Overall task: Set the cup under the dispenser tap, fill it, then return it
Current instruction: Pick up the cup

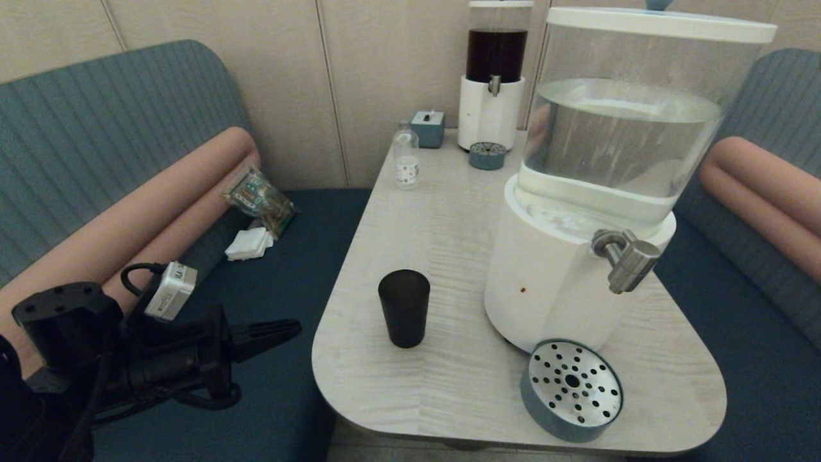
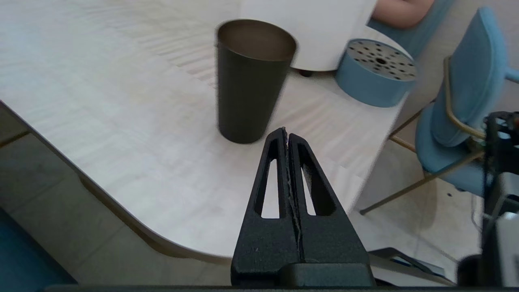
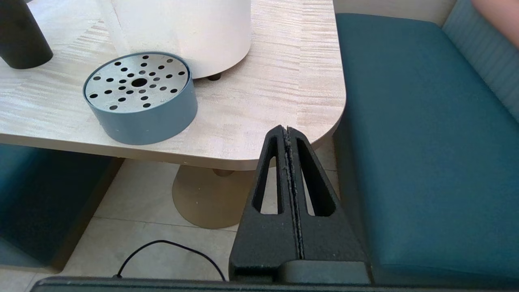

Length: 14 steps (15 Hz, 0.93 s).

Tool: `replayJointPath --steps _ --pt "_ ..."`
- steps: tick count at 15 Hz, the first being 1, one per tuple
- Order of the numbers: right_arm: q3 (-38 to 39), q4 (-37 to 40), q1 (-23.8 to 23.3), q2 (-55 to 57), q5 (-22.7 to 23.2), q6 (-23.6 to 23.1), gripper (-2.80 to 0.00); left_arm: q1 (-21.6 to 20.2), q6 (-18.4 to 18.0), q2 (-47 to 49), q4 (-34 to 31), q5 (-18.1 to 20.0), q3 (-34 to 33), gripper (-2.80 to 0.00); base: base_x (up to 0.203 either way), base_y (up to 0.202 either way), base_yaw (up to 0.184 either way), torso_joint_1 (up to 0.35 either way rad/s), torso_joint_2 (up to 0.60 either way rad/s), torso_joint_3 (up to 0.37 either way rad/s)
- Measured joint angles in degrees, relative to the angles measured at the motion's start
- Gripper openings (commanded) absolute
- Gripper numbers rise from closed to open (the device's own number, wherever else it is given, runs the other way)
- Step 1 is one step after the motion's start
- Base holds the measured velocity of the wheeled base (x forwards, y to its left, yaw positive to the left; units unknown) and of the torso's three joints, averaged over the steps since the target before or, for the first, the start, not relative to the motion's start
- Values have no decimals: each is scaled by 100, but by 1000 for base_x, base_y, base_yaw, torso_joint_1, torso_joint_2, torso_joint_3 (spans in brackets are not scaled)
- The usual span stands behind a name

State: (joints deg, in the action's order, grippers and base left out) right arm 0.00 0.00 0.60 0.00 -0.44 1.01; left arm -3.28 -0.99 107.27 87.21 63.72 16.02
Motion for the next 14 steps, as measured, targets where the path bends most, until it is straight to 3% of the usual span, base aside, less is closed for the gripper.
replayJointPath --steps 5,14 --pt "0 0 0 0 0 4 -280 26 -5 384 0 0 412 -280 0 0 0 0 0 0" --pt "0 0 0 0 2 2 -280 266 -6 619 -3 -11 537 -280 0 0 0 0 0 0"
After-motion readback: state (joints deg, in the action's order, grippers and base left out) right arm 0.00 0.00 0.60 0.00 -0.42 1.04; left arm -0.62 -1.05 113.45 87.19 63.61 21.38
